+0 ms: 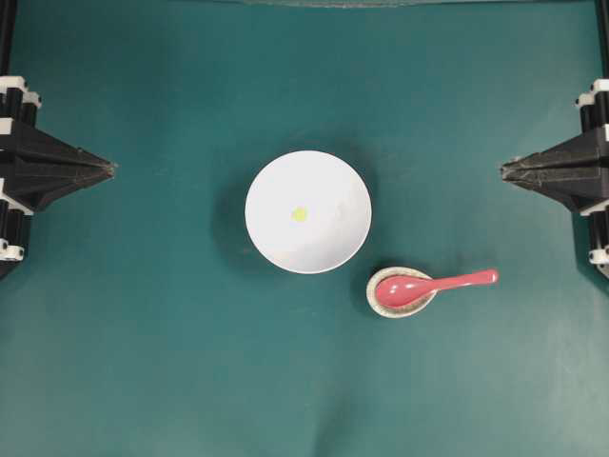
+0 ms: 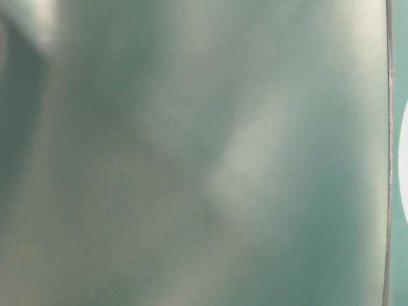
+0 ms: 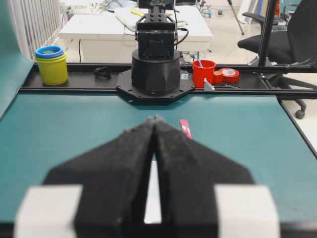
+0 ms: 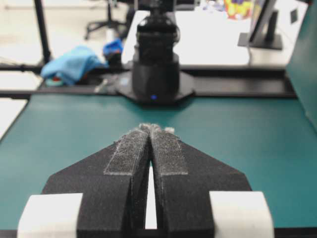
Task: Scoop the yellow hexagonal prism block from the bowl with a spoon using the right arm.
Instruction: 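Move the right gripper toward the red spoon handle in the dish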
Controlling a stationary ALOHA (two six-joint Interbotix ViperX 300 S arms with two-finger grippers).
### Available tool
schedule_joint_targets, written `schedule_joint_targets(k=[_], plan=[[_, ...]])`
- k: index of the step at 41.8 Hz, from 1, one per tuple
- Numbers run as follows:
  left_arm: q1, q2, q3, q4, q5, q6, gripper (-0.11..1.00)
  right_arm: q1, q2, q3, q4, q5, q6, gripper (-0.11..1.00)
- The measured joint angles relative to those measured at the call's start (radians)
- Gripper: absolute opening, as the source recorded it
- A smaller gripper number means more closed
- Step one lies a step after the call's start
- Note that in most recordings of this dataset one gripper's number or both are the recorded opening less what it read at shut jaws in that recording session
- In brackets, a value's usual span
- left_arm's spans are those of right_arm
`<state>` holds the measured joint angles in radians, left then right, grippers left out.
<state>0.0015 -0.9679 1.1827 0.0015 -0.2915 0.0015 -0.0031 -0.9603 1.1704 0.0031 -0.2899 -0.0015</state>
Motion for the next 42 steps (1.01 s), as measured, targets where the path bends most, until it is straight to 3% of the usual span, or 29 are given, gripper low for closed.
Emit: schedule_joint_targets(k=[10,17,22,33,42], plan=[[0.0,-0.006,0.0,0.009,0.003,0.003,0.0,0.008,0.032,0.002,-0.002,0.0,0.02,0.09],[0.0,-0.006,0.0,0.011,0.002,0.005,0.0,0.041,0.087,0.014,0.0,-0.014,0.021,0.39],[0.0,-0.006,0.0,0.011,0.005,0.003,0.0,0.064,0.144,0.021,0.0,-0.041,0.023,0.53],[0.0,-0.006,0.0,0.011,0.02,0.008,0.0,0.107,0.33,0.044,0.028,-0.167,0.023,0.54],[0.0,-0.008,0.0,0.014,0.025,0.008,0.0,0.161,0.495,0.118,0.083,-0.394,0.026,0.54]])
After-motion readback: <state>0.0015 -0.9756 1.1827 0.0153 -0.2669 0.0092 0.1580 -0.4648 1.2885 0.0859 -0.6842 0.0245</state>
